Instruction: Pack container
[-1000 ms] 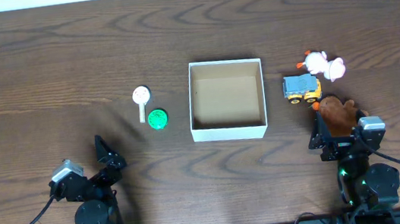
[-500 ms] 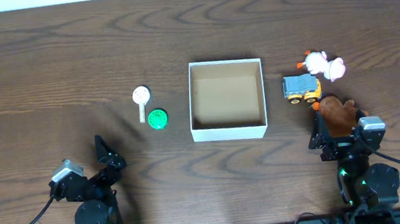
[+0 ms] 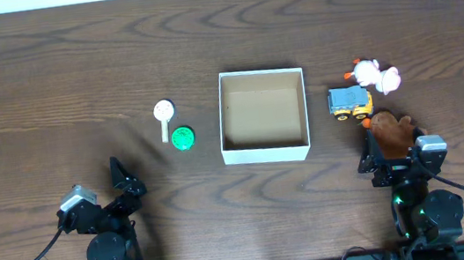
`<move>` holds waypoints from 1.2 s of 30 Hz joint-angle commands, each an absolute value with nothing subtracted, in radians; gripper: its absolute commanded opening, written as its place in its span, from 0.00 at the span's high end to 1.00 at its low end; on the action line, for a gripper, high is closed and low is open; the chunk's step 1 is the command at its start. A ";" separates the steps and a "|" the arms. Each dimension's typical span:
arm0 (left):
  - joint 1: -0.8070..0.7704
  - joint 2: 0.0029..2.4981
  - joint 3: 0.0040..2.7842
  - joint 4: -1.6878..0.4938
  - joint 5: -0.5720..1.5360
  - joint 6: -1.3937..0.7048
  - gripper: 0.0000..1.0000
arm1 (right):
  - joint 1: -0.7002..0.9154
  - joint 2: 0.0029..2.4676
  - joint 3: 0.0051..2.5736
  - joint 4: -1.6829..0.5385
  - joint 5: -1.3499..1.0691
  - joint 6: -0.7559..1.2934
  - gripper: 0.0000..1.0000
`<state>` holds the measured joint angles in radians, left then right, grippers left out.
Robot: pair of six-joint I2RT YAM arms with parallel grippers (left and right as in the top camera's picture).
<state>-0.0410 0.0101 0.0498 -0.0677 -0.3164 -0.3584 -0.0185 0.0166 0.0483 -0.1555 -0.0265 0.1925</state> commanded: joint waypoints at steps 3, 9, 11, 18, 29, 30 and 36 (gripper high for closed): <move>-0.038 0.010 0.020 -0.076 -0.318 -0.345 0.02 | -0.027 0.010 0.041 -0.152 -0.027 0.175 0.01; -0.038 0.010 0.020 -0.070 -0.318 -0.345 0.02 | -0.027 0.010 0.041 -0.152 -0.027 0.175 0.01; -0.038 0.010 0.020 -0.071 -0.337 -0.338 0.02 | -0.027 0.010 0.041 -0.152 -0.027 0.175 0.01; -0.038 0.015 0.047 -0.073 -0.192 -0.259 0.02 | -0.027 0.010 0.041 -0.152 -0.027 0.175 0.01; -0.038 0.541 0.642 -0.529 -0.123 -0.057 0.02 | -0.027 0.010 0.041 -0.152 -0.027 0.175 0.01; -0.038 0.607 0.696 -0.548 -0.102 -0.044 0.02 | -0.027 0.010 0.041 -0.152 -0.027 0.175 0.01; -0.043 1.126 1.093 -0.701 0.055 -0.034 0.02 | -0.027 0.010 0.041 -0.152 -0.027 0.175 0.01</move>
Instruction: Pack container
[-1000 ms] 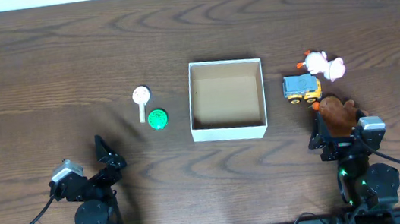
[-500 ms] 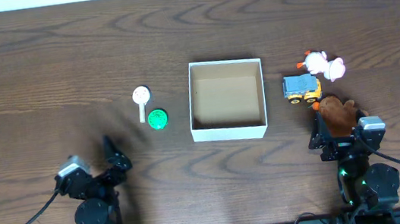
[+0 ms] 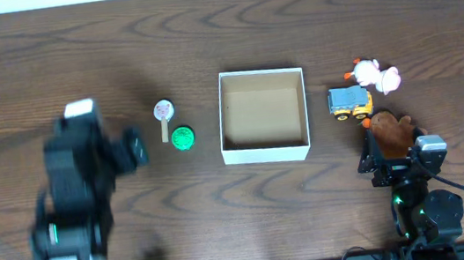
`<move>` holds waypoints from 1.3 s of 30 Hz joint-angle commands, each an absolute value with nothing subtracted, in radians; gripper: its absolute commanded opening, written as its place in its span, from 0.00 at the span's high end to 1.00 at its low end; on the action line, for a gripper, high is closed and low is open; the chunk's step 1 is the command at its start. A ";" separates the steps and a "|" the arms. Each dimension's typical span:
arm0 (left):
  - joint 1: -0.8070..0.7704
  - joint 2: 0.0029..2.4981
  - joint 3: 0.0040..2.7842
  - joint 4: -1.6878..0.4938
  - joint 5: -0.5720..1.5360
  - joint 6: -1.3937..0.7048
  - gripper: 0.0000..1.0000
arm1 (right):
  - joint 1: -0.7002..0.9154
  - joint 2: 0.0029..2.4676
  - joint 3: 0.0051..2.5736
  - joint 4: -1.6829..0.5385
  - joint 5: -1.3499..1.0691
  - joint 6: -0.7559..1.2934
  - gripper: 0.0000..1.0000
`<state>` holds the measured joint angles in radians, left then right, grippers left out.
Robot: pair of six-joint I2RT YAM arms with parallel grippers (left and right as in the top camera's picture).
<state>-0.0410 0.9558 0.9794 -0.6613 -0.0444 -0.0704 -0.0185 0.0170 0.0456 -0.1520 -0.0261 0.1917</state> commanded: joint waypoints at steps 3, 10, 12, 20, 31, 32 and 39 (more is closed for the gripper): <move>-0.066 1.367 1.269 -0.799 0.071 -0.034 0.02 | -0.027 0.010 0.041 -0.152 -0.027 0.175 0.01; -0.110 1.635 1.356 -0.789 0.072 -0.035 0.02 | -0.027 0.010 0.041 -0.152 -0.027 0.175 0.01; -0.113 1.664 1.356 -0.787 0.072 -0.035 0.02 | -0.027 0.010 0.041 -0.152 -0.027 0.175 0.01; -0.113 1.708 1.356 -0.788 0.071 -0.035 0.02 | -0.027 0.010 0.041 -0.152 -0.027 0.175 0.01; -0.113 1.708 1.356 -0.781 0.071 -0.035 0.02 | -0.027 0.010 0.041 -0.152 -0.027 0.175 0.01; -0.113 1.708 1.356 -0.781 0.071 -0.035 0.02 | -0.027 0.010 0.041 -0.152 -0.027 0.175 0.01; -0.112 1.708 1.356 -0.781 0.071 -0.035 0.02 | -0.027 0.010 0.041 -0.152 -0.027 0.175 0.01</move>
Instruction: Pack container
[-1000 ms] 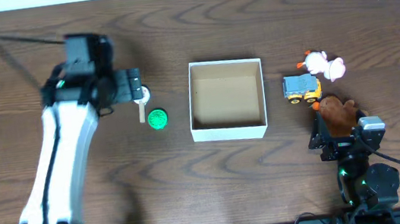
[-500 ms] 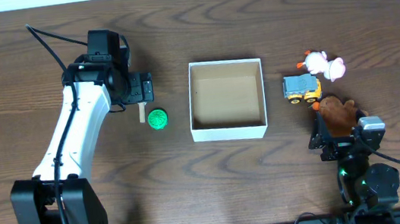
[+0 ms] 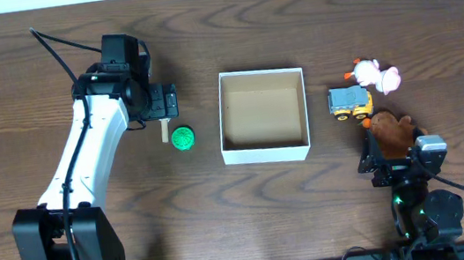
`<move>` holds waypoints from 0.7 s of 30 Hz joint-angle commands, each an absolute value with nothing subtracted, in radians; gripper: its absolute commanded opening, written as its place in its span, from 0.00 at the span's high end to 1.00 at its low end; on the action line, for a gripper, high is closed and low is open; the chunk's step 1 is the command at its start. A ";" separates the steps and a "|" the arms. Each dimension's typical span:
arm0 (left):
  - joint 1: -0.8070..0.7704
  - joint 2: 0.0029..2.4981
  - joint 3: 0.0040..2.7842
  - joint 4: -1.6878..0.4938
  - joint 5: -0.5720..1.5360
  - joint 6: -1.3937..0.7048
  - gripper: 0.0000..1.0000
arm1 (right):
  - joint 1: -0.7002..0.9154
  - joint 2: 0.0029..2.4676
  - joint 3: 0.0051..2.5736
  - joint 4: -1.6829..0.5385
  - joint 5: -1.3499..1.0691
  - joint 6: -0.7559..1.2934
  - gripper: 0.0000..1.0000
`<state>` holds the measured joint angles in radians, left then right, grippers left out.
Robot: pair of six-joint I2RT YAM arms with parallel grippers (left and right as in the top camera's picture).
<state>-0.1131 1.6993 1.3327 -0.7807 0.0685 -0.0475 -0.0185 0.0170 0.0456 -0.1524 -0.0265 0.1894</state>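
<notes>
The open white cardboard box point(image 3: 267, 146) stands mid-table with nothing in it. Left of it, a white lollipop-shaped toy shows only its stick point(image 3: 164, 133), since my left gripper point(image 3: 166, 103) hangs open over its round head. A green disc point(image 3: 183, 139) lies just below that stick. To the right of the box are a blue and yellow toy truck point(image 3: 348, 102), a pink and white plush point(image 3: 375, 75) and a brown plush point(image 3: 391, 133). My right gripper point(image 3: 388, 157) rests open at the near edge, right behind the brown plush.
The left arm point(image 3: 87, 174) stretches diagonally from its base at the near left up to the toys. The right arm's base point(image 3: 427, 213) sits at the near right. The table is dark wood.
The left arm has reached farther back and to the right. Its gripper was short of the green disc and is now over the white toy's head. The right arm and the toys have not moved.
Both arms first sat folded at the near edge, with the box bare and the toys on either side of it. Then the left arm was raised and blurred over the left side of the table. Now its gripper is over the white toy.
</notes>
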 commanded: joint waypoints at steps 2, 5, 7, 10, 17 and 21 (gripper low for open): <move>-0.111 1.708 1.356 -0.781 0.071 -0.035 0.02 | -0.027 0.010 0.041 -0.152 -0.027 0.175 0.01; -0.108 1.708 1.356 -0.781 0.071 -0.035 0.02 | -0.027 0.010 0.041 -0.152 -0.027 0.175 0.01; -0.108 1.708 1.356 -0.781 0.071 -0.035 0.02 | -0.027 0.010 0.041 -0.152 -0.027 0.175 0.01; -0.108 1.708 1.356 -0.781 0.071 -0.035 0.02 | -0.027 0.010 0.041 -0.152 -0.027 0.174 0.01; -0.108 1.708 1.356 -0.781 0.071 -0.035 0.02 | -0.027 0.010 0.041 -0.105 -0.006 0.178 0.01; -0.108 1.708 1.356 -0.780 0.071 -0.035 0.02 | -0.027 0.017 0.054 -0.052 -0.029 0.178 0.01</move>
